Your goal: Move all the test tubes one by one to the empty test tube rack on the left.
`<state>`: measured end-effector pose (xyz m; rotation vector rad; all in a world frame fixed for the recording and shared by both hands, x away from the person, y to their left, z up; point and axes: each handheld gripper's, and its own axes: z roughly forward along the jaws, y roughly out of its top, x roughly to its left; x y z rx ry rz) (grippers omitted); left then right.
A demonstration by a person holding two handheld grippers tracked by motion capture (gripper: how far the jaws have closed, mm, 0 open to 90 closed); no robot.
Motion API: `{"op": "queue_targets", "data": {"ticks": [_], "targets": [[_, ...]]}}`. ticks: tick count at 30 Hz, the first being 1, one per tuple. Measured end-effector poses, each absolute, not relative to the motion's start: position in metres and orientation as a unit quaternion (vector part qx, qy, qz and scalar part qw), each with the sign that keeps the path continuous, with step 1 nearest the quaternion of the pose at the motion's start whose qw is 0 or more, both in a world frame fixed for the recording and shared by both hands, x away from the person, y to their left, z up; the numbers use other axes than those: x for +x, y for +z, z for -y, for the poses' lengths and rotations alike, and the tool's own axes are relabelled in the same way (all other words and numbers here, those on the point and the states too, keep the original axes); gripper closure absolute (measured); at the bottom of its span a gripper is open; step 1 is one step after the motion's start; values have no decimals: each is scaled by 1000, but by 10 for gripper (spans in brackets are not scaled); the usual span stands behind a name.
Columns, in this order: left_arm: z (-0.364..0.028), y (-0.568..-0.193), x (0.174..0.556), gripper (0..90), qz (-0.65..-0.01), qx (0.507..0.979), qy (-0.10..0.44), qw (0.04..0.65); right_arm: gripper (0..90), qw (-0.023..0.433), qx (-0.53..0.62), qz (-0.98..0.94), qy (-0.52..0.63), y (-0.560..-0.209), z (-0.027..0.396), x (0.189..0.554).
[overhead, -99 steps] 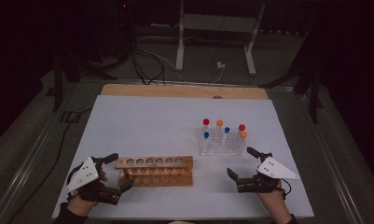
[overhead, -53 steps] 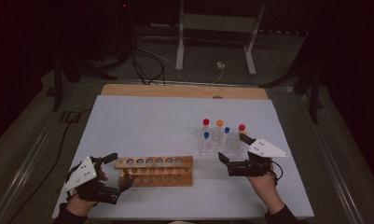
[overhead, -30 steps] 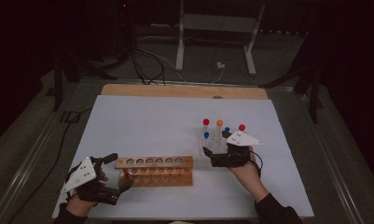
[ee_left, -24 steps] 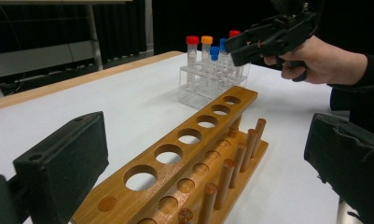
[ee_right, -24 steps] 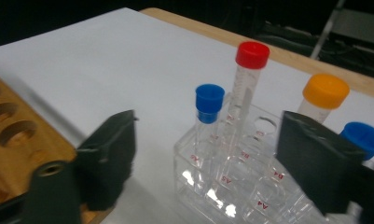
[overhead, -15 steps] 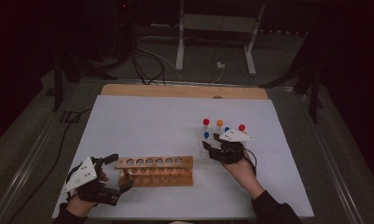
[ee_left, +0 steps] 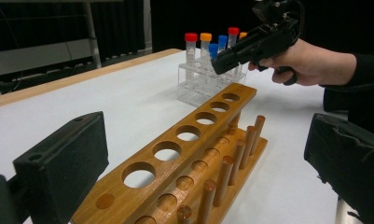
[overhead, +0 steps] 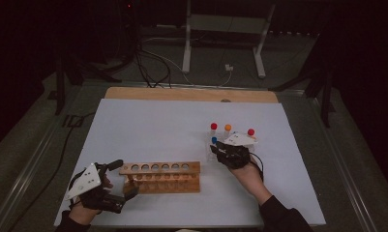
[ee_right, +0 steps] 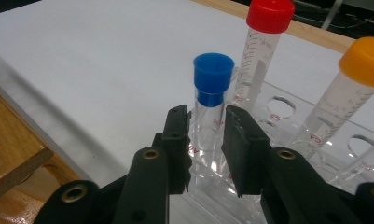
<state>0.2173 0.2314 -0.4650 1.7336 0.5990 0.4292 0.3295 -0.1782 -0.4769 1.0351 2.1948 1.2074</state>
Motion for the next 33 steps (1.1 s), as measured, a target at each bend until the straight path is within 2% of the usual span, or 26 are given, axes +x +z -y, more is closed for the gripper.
{"op": "queue_targets", "data": {"ticks": [6,23,33], "targets": [[-231,-465,217,5,-257,744,184,588,767,215,372,-792,435,-477,177,330],[-230,-459,218,5,-260,747,181,584,771,242,345,-781,461,-449,183,320],[-228,-433,224,5,-266,734,178,599,771,257,324,-774,479,-427,184,310]]}}
